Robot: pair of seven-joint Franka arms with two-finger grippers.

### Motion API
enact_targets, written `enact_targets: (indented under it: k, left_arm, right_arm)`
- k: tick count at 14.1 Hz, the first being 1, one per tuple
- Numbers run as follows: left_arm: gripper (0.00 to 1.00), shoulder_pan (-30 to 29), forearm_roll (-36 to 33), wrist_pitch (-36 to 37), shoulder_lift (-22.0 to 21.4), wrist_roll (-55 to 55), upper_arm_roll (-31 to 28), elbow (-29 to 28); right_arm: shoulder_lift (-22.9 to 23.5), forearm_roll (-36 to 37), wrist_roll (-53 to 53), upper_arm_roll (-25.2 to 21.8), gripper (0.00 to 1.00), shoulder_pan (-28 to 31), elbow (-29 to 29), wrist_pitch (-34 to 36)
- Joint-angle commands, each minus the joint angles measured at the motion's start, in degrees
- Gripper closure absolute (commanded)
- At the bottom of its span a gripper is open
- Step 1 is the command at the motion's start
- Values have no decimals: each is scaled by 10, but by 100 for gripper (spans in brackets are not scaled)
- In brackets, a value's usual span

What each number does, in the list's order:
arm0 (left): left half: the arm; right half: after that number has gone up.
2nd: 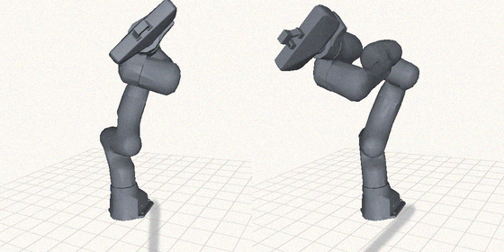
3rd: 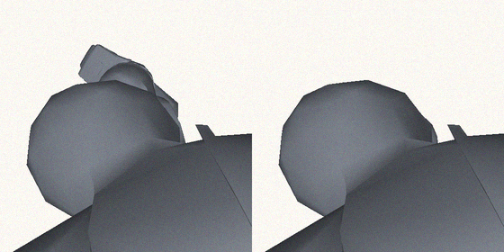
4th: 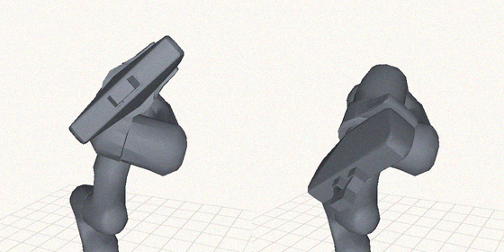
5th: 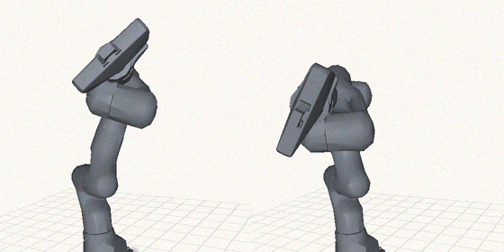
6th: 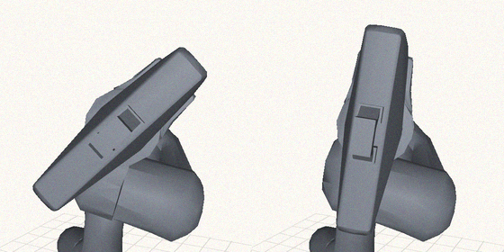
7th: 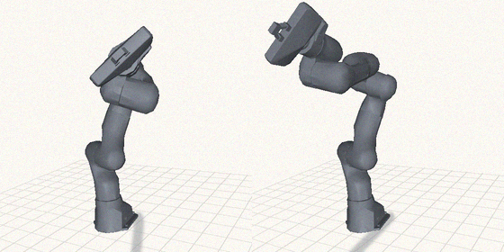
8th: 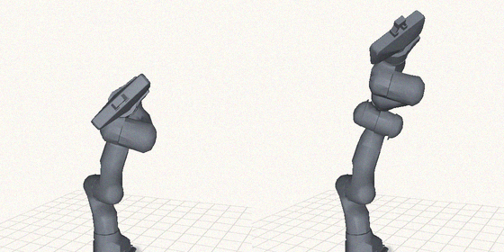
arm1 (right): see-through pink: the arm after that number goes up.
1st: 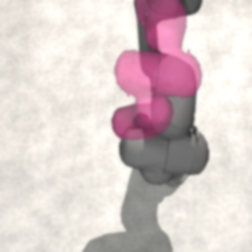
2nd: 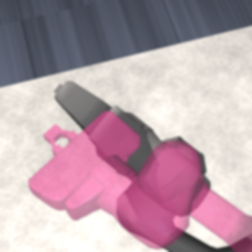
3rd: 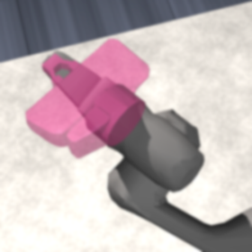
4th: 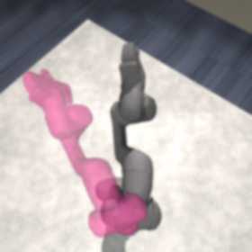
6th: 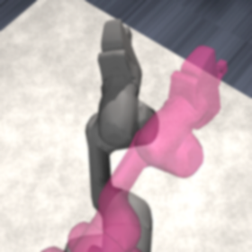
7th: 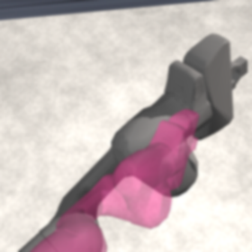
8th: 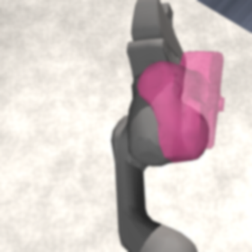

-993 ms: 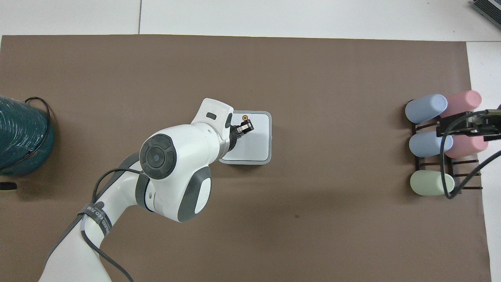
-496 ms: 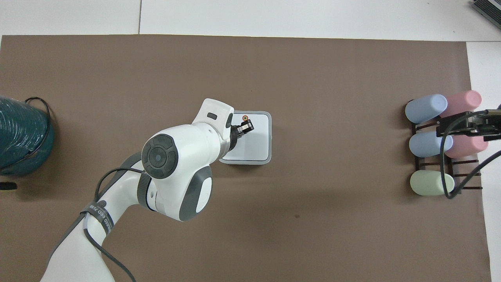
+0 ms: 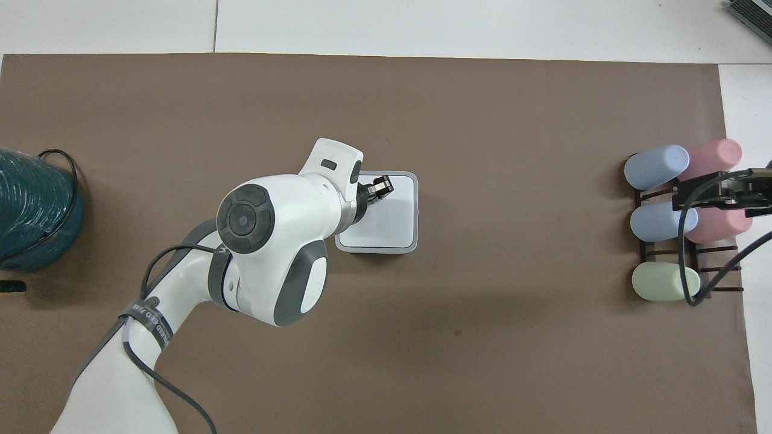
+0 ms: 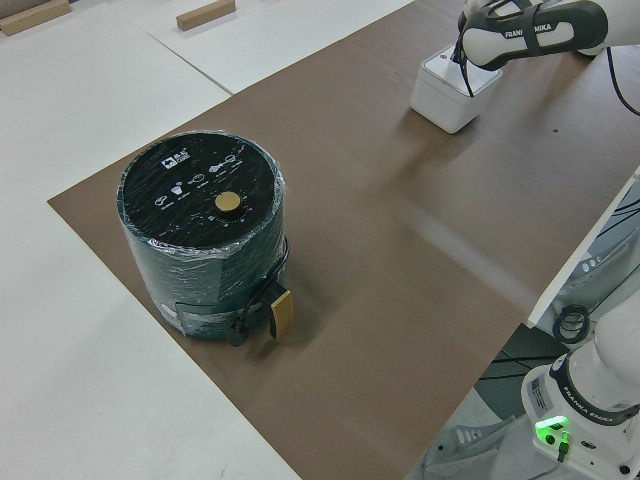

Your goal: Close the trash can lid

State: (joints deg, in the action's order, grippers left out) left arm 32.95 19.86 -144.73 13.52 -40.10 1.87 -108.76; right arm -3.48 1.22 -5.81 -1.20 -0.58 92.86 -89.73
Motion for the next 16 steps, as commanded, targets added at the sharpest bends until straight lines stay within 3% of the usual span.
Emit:
enact_targets:
  k: [1,4,6,11,14,16]
  left_arm:
    - [100,-47,-1,128,-1,9,1,78]
    - [100,-95,-30,283,-2,48,0,172]
    - [100,-129,-59,356,-5,86,-3,206]
    - [100,-242,-81,457,-69,238,-4,209]
    - [100,-271,-144,513,-87,358,-4,208]
    - [100,-286,-149,525,-93,403,-4,203]
  right_arm:
    - [-12,1,12,2,0,2,11,-3]
    - [-12,2,12,2,0,2,11,-3]
    - [-12,1,12,2,0,2,12,-3]
    - [-12,2,12,2,0,2,11,-3]
    - [-12,1,12,2,0,2,12,-3]
    - [-12,2,12,2,0,2,12,-3]
